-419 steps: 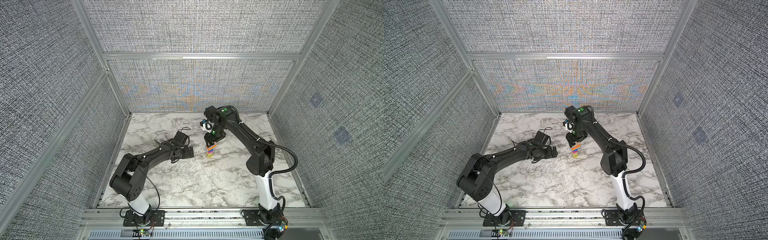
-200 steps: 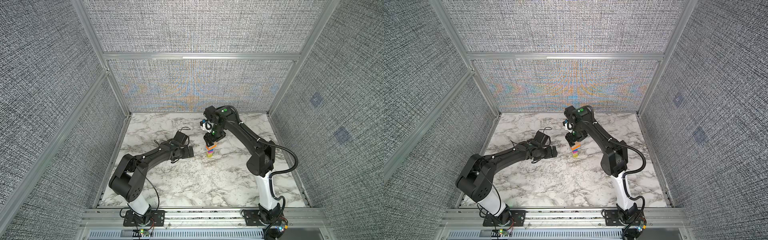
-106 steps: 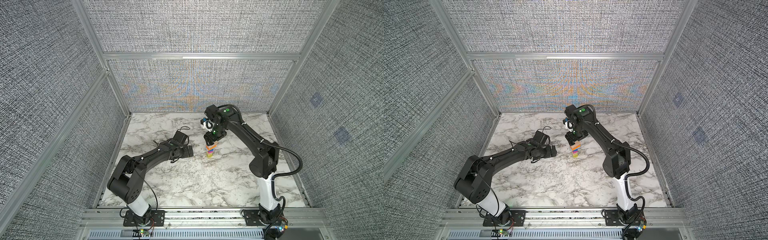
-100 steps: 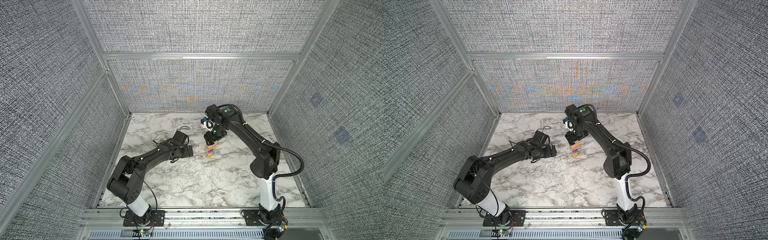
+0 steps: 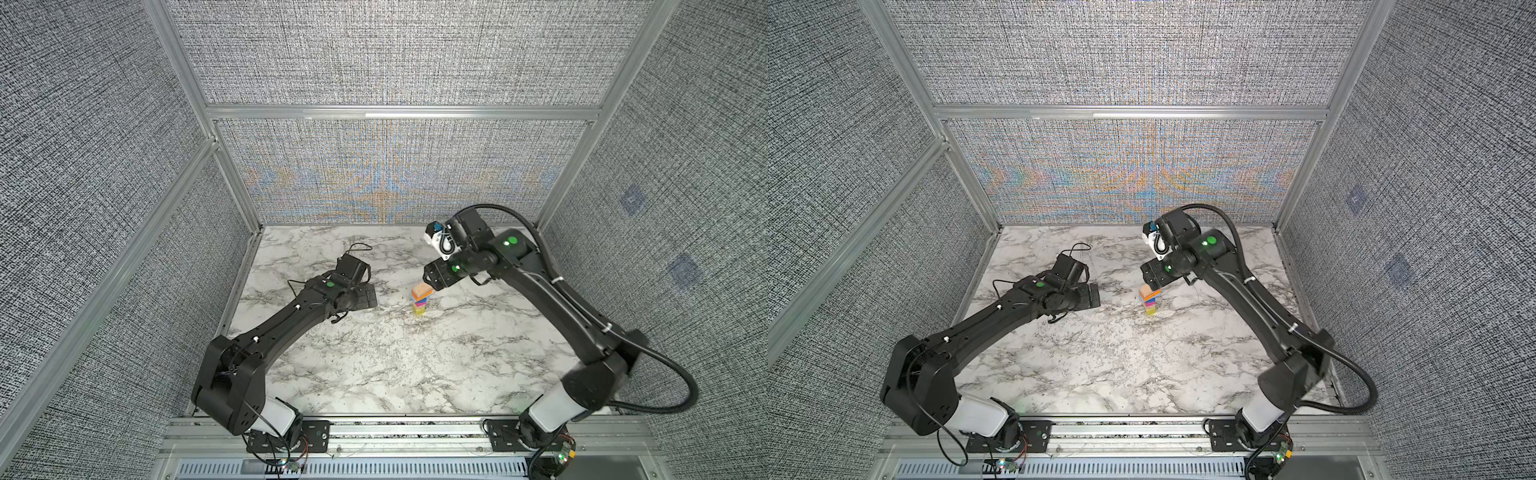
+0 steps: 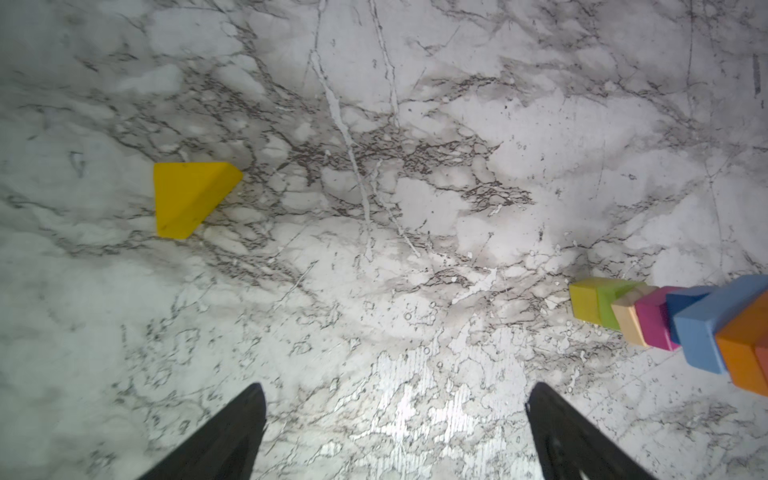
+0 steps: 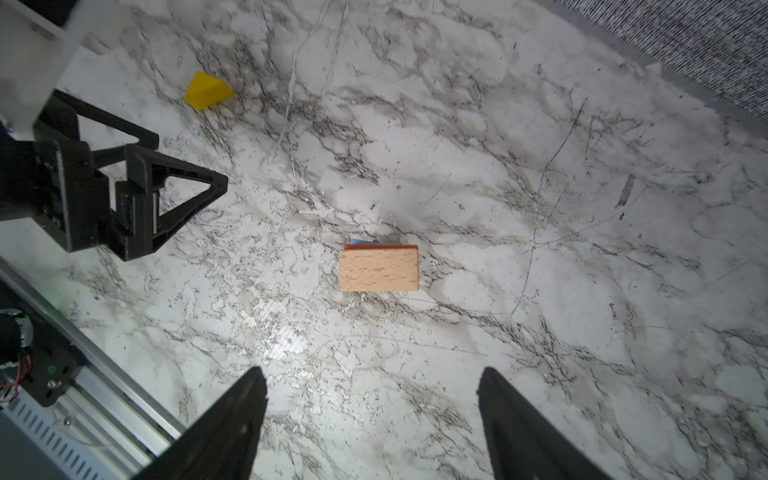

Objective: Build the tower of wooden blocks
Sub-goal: 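Move the open left gripper over the yellow triangle while the right gripper draws back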

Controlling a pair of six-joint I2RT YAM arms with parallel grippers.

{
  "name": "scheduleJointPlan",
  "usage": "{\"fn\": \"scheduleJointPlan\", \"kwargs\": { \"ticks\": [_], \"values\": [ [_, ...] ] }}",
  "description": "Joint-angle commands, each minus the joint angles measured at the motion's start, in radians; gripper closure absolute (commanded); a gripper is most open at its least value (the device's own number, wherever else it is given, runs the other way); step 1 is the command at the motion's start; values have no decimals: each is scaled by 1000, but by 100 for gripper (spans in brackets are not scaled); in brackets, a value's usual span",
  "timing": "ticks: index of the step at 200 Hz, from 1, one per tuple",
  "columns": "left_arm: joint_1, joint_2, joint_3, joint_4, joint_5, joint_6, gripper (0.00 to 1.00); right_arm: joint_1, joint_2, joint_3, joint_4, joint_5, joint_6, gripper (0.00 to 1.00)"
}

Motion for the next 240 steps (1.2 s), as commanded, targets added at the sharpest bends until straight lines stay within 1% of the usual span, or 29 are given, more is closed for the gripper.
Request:
{"fn": "scheduleJointPlan", "kwargs": {
  "ticks": [1,30,42,55,67,80,95,101,105,125,142,149,164,179,213,240],
  "values": [
    [11,-49,2,-98,-59,22,3,2,-110,-142,216,-34,51,9],
    [33,-100,-7,-178,-145,61,9,3,-225,-306,337,-48,99,5],
    [45,-109,-4,-220,-176,64,10,3,-270,-381,404,-51,121,1],
    [68,-113,-6,-248,-196,57,11,1,-320,-471,505,-63,148,1],
    [104,-118,-16,-254,-189,45,11,-1,-357,-551,594,-75,177,1],
    [154,-127,-37,-239,-159,32,10,-3,-387,-622,679,-79,203,1],
    [219,-144,-65,-188,-92,30,8,-5,-410,-679,752,-85,222,1],
    [243,-148,-81,-158,-63,36,6,-9,-416,-686,775,-90,228,1],
    [259,-150,-91,-135,-46,42,5,-9,-419,-721,788,-94,229,1],
    [332,-132,-135,-16,55,60,1,-20,-424,-756,842,-118,233,1],
    [389,-99,-180,122,168,34,1,-25,-421,-781,879,-142,233,1],
    [402,-82,-189,167,189,25,1,-28,-419,-788,891,-152,231,1],
    [409,-37,-180,222,183,29,1,-34,-408,-798,906,-167,223,1],
    [417,21,-148,239,192,41,1,-40,-396,-801,904,-178,210,1],
    [428,144,-67,221,175,44,1,-53,-374,-817,925,-211,214,1],
    [442,250,6,150,146,31,1,-53,-367,-819,931,-237,222,1]
  ]
}}
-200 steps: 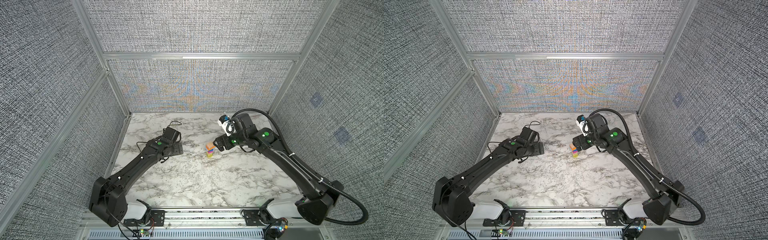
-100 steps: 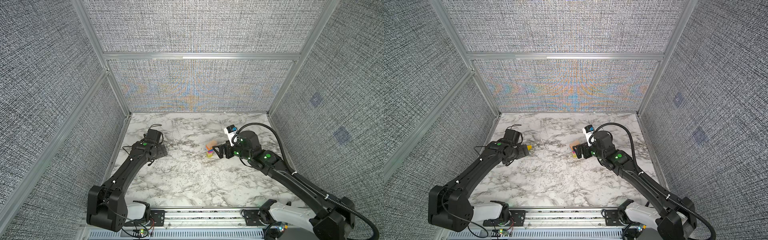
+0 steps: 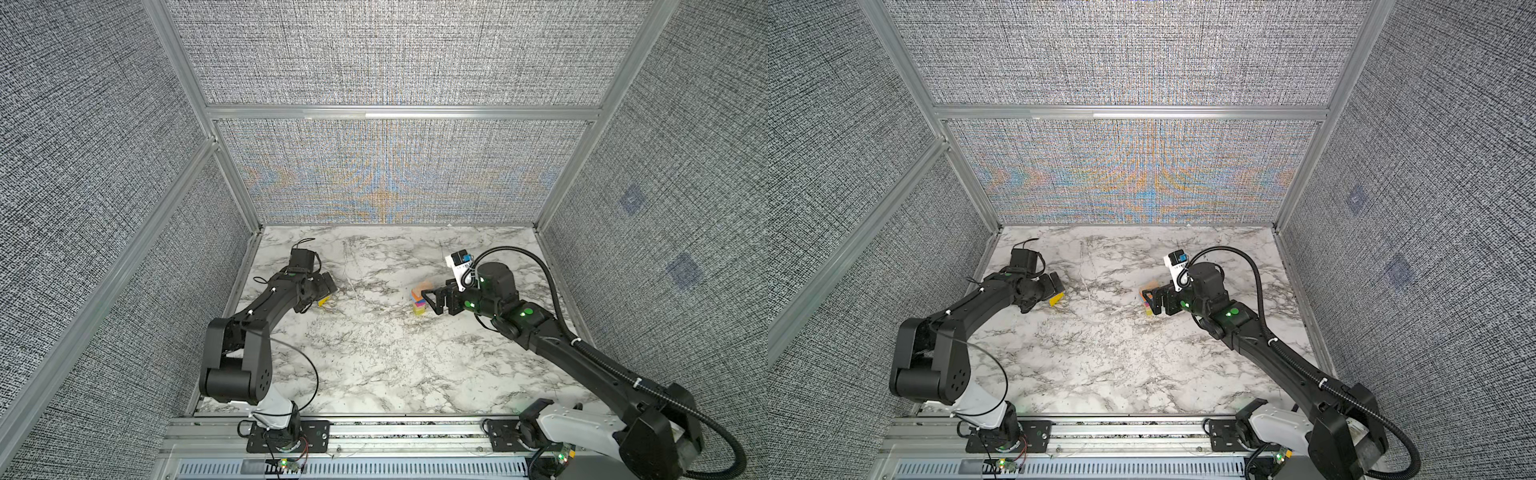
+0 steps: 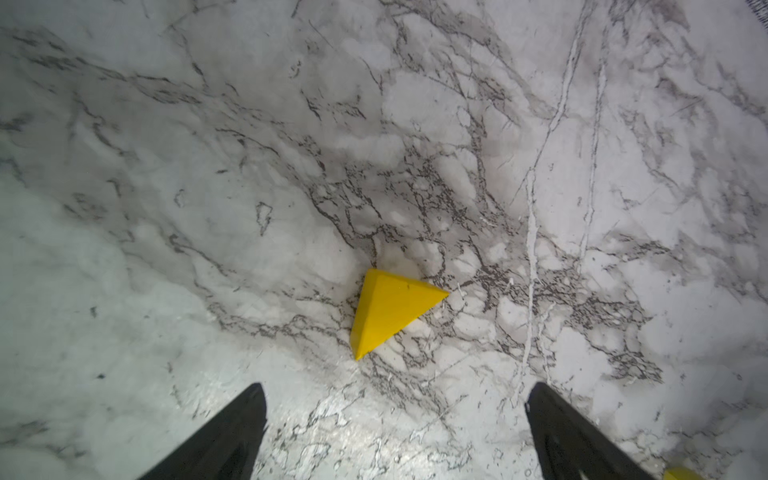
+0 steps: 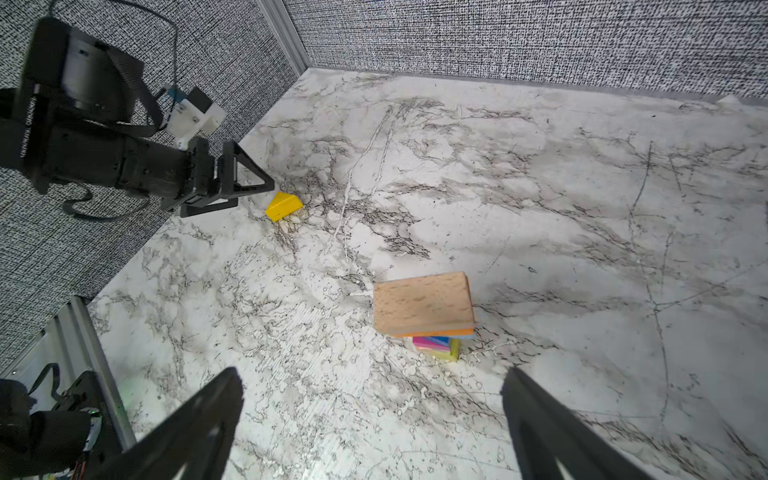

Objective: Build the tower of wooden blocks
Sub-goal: 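Move the open left gripper over the yellow triangle while the right gripper draws back, then close the left gripper on the yellow triangle and lift it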

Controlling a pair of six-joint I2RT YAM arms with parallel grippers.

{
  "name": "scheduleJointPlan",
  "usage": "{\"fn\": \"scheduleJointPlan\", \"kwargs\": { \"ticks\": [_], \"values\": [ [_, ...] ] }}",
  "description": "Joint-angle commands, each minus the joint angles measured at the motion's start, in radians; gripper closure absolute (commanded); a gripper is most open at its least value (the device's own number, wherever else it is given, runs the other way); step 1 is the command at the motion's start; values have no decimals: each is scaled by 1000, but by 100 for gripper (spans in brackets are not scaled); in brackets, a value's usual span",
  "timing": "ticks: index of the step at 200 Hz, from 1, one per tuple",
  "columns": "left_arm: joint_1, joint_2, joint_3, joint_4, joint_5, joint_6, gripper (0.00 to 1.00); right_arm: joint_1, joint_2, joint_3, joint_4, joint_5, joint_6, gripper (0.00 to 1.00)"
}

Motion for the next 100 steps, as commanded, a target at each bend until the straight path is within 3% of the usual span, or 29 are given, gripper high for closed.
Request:
{"fn": "scheduleJointPlan", "kwargs": {
  "ticks": [1,45,100],
  "values": [
    [13,67,50,-45,-17,-3,2,1,3,-3,40,-37,6,1],
    [18,123,91,-60,-37,24,8,0,21,-24,69,-65,21,1],
    [17,181,133,-85,43,90,15,1,38,-30,82,-101,27,1]
  ]
}}
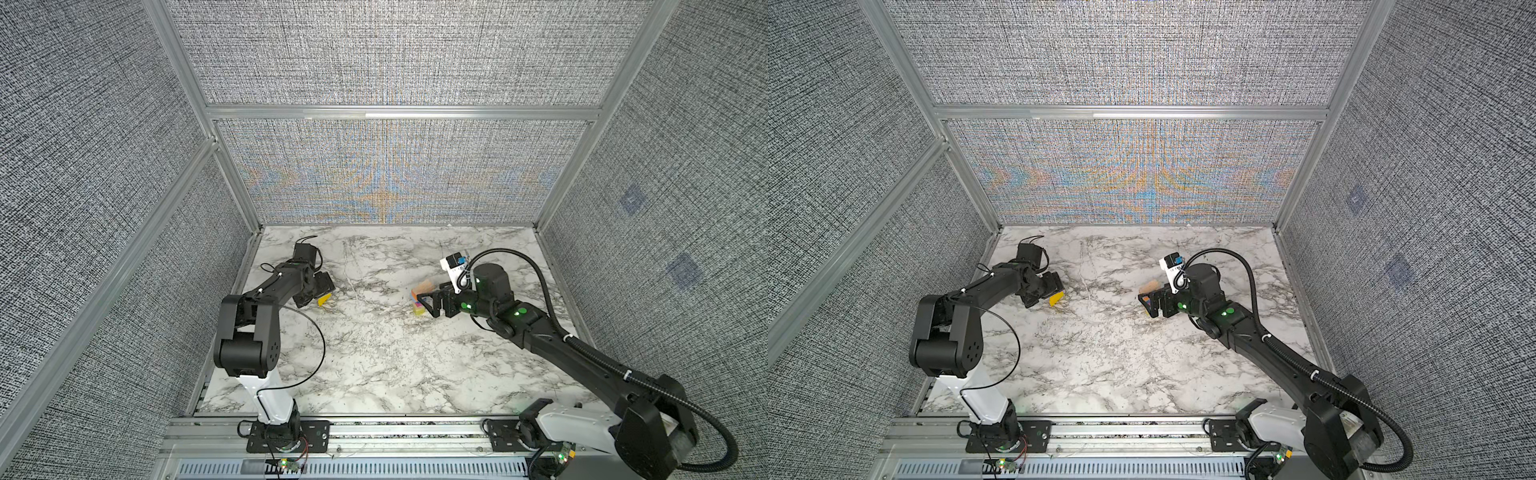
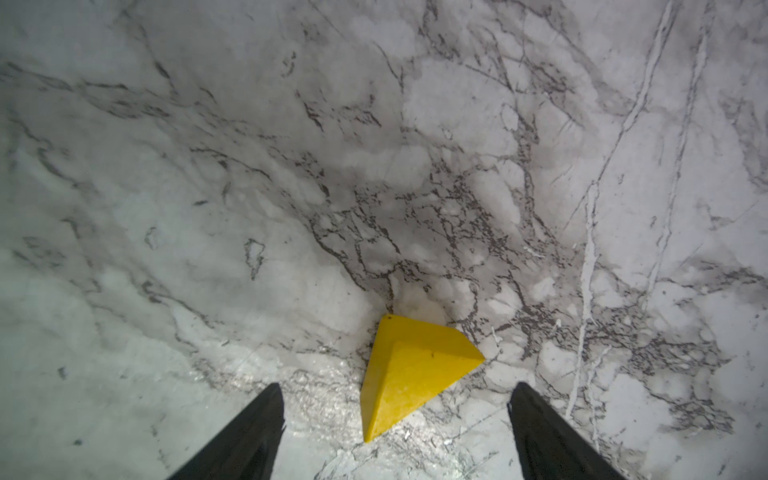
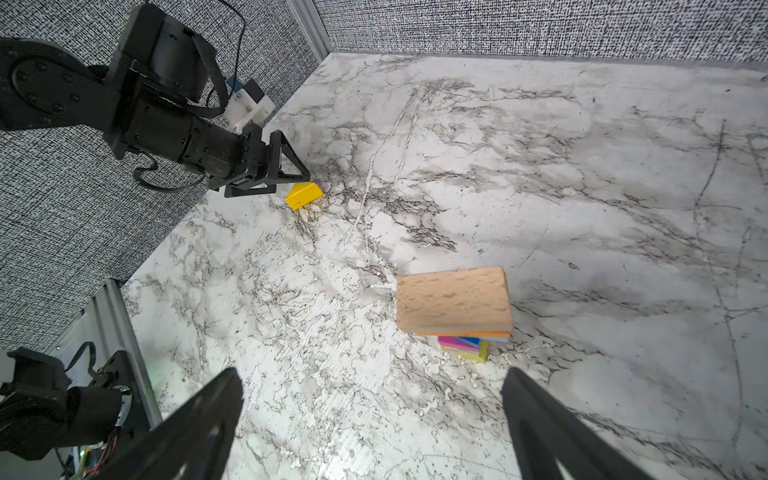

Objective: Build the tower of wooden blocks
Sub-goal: 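Close the left gripper on the yellow triangle and lift it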

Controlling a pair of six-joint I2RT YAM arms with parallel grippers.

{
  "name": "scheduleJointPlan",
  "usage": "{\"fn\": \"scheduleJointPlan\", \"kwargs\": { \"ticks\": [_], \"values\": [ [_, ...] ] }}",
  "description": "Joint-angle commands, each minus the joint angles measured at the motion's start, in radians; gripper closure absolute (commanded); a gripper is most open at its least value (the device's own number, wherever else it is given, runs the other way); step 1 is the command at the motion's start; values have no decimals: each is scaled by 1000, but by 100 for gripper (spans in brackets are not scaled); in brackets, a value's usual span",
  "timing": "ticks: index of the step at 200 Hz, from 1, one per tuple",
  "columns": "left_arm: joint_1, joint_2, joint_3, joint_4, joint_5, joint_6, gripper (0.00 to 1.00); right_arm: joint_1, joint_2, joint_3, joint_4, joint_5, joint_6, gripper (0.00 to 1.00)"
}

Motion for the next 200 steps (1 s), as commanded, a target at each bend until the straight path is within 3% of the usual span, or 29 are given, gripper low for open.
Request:
{"fn": "scheduleJointPlan", "kwargs": {
  "ticks": [1,55,155,200],
  "values": [
    [1,23,14,-25,41,41,15,2,1,-5,30,-25,8,1],
    [-2,89,65,-69,35,42,22,1,13,-12,40,-41,16,1],
    [-32,124,106,-75,64,31,50,2,24,-14,43,-66,23,1],
    [-50,125,114,-93,42,37,58,2,35,-11,47,-79,29,1]
  ]
}}
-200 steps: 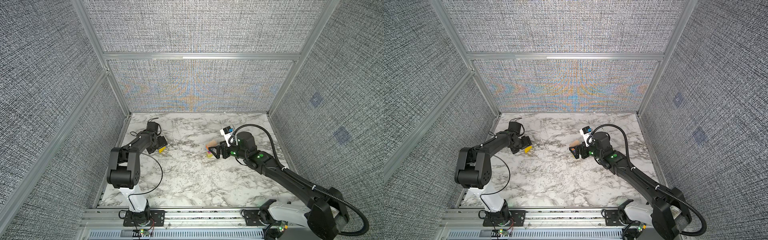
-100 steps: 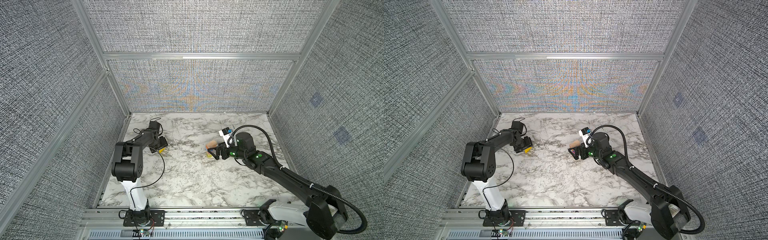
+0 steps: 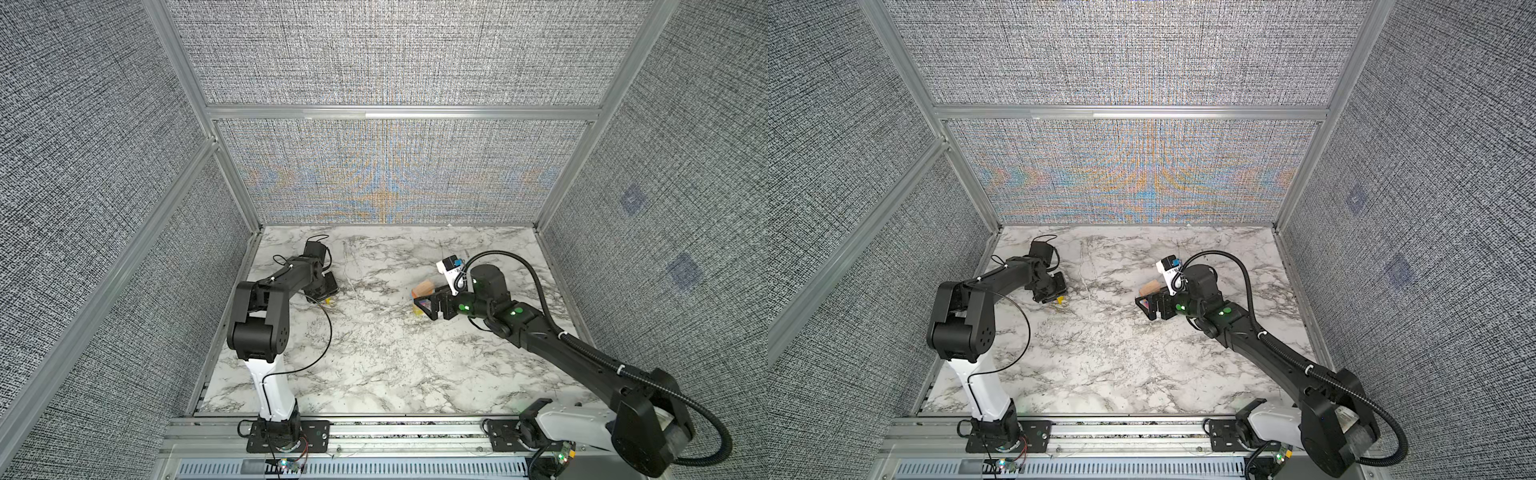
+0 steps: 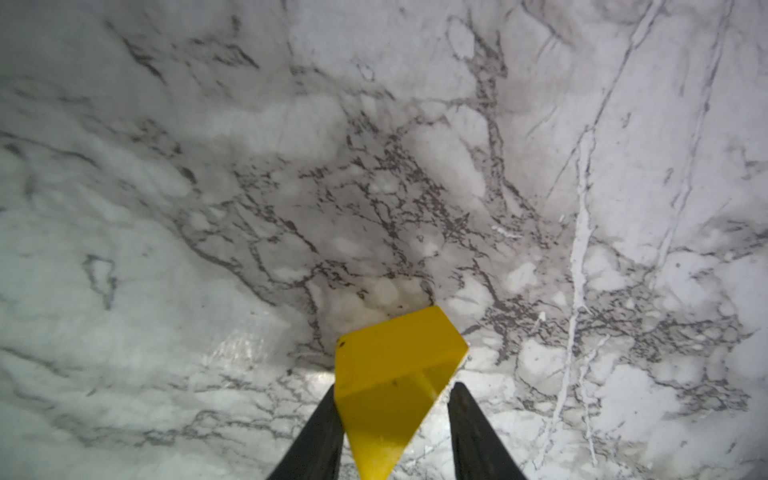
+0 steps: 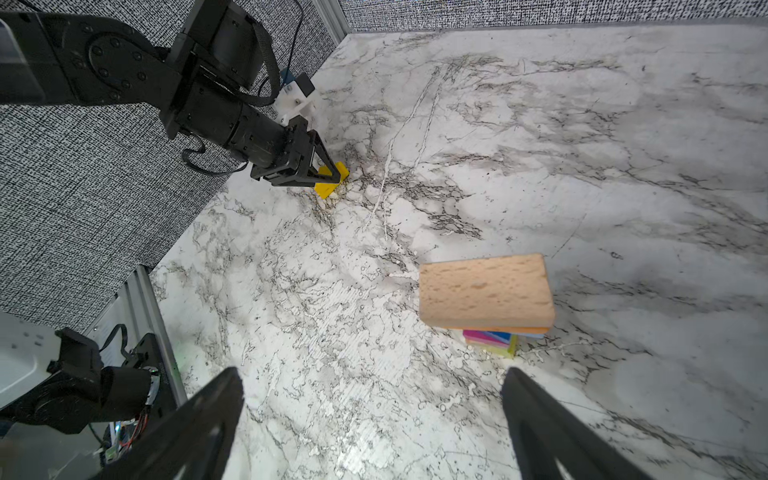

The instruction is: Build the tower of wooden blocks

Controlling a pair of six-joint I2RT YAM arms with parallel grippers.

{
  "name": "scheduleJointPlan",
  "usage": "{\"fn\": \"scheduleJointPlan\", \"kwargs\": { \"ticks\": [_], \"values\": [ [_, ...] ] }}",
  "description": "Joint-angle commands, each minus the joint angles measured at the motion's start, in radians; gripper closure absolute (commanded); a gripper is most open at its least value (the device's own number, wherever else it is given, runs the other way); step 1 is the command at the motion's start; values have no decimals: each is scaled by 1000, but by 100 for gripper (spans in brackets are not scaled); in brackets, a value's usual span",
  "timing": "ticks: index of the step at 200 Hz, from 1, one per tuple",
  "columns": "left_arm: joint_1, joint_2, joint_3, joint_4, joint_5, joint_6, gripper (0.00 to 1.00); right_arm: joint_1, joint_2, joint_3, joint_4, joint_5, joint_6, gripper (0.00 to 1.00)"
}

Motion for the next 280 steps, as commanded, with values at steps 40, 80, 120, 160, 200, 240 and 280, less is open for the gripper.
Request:
{"fn": "scheduleJointPlan", "kwargs": {
  "ticks": [40,80,120,160,200,240,280],
  "values": [
    [-6,14,29,-63,-58,23,52,1,8,2,23,-19,6,1],
    [-7,98,118,-152,-98,52,52,1,15,4,23,-25,10,1],
    [-6,132,132,-156,-98,49,52,1,25,3,31,-32,12,1],
    [-12,125,143,-166,-114,46,56,1,44,8,40,-53,22,1],
    [-37,119,154,-184,-149,33,66,3,43,3,45,-57,25,1],
    [-69,128,215,-276,-229,39,69,3,41,2,48,-64,31,1],
    [-96,136,292,-406,-321,52,70,5,34,-1,48,-62,31,1]
  ]
}}
